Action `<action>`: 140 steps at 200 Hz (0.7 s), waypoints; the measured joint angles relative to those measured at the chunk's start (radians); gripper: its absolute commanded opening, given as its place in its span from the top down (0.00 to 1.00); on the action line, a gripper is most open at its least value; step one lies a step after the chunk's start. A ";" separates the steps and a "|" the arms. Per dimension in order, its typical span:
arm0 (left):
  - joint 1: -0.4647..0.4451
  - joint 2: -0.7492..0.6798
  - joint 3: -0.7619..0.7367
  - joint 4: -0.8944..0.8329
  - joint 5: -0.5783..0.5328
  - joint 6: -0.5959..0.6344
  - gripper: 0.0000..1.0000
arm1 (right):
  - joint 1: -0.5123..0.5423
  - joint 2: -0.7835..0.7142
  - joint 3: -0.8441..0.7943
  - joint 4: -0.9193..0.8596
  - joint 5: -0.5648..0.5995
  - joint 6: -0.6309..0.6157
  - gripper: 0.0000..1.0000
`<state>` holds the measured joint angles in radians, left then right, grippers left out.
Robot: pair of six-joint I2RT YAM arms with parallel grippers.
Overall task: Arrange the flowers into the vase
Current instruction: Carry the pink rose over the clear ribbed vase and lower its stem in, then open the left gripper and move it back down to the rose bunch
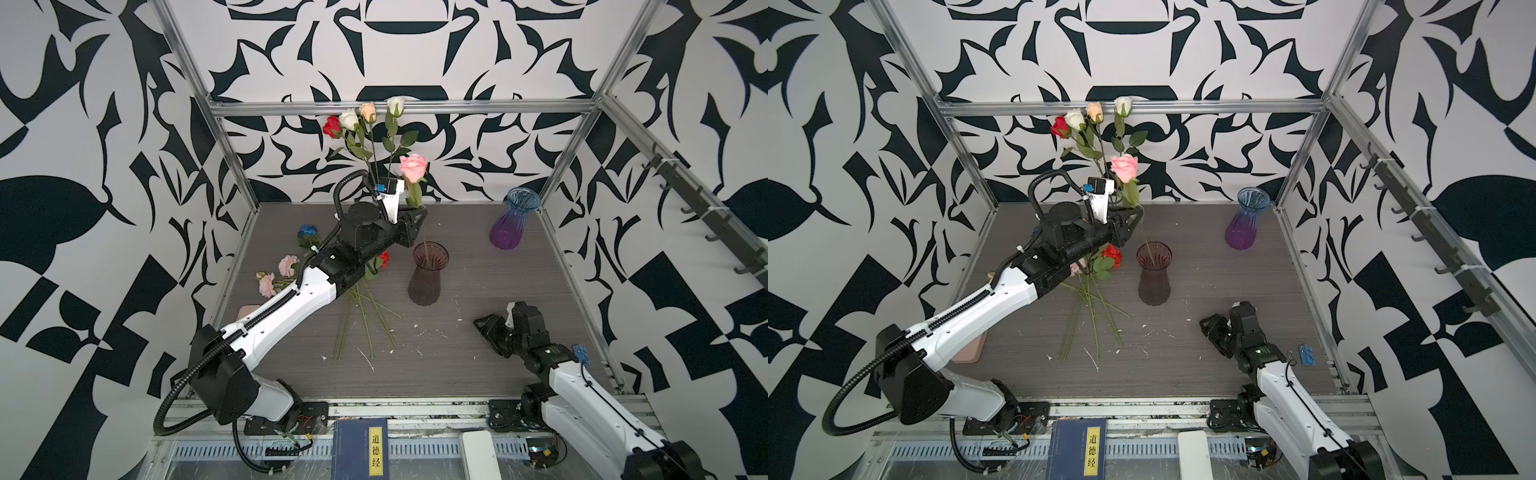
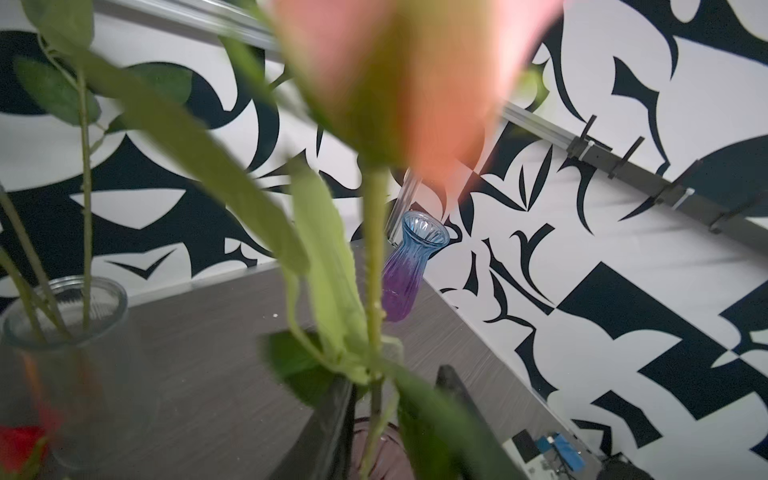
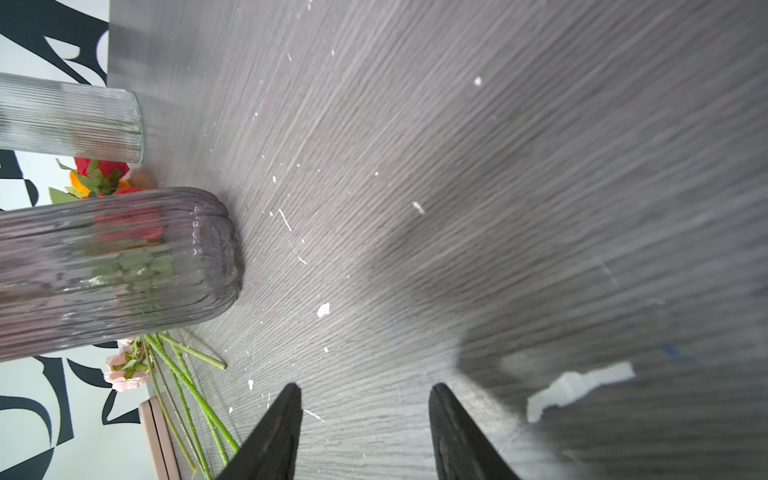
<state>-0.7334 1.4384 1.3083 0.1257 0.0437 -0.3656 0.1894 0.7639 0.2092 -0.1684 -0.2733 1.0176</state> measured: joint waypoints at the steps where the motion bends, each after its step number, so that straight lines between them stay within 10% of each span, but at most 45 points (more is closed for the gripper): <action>1: 0.000 -0.001 0.000 -0.003 0.000 0.000 0.62 | 0.000 0.000 0.000 0.000 0.000 0.000 0.47; 140: 0.195 -0.208 -0.156 -0.267 0.025 -0.073 0.63 | 0.000 0.003 0.000 0.001 -0.004 0.000 0.47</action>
<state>-0.5385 1.2304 1.1519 -0.1417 0.0685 -0.4385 0.1894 0.7673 0.2092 -0.1673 -0.2771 1.0176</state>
